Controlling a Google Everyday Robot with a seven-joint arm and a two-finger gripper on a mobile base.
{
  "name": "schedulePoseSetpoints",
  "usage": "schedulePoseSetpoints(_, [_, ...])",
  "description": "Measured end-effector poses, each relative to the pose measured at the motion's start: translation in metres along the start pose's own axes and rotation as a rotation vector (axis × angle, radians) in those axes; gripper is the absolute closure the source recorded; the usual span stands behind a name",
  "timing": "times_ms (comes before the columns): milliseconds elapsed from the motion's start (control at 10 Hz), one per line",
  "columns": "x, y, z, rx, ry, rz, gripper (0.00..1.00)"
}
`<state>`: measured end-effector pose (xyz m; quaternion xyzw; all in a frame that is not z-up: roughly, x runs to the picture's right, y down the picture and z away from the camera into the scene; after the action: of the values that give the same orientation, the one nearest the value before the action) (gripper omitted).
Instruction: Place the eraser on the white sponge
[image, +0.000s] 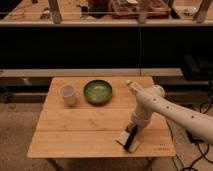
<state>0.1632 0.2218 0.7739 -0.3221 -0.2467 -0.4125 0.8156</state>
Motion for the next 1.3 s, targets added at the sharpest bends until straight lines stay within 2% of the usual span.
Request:
schedulePoseSetpoints(300, [-0.004,0.002,0.001,-0.012,0.017,0.0,0.99])
schedulePoseSetpoints(400, [-0.007,-0.001,0.001,-0.026,0.017,-0.009,0.7])
schedulePoseSetpoints(500, [-0.006,-0.001,0.001,-0.025,0.016,-0.004,0.57])
schedulePoseSetpoints(700, [-0.004,-0.004,0.0,-0.022,0.017,0.003,0.4])
schedulePoseSetpoints(800, [-0.002,-0.009,-0.001,-0.021,0.022,0.001,0.28])
schedulePoseSetpoints(1000, [-0.001,-0.015,-0.001,-0.025,0.025,-0.004,0.2])
schedulePoseSetpoints(1300, [0.004,-0.015,0.0,-0.042,0.012,0.011,0.2])
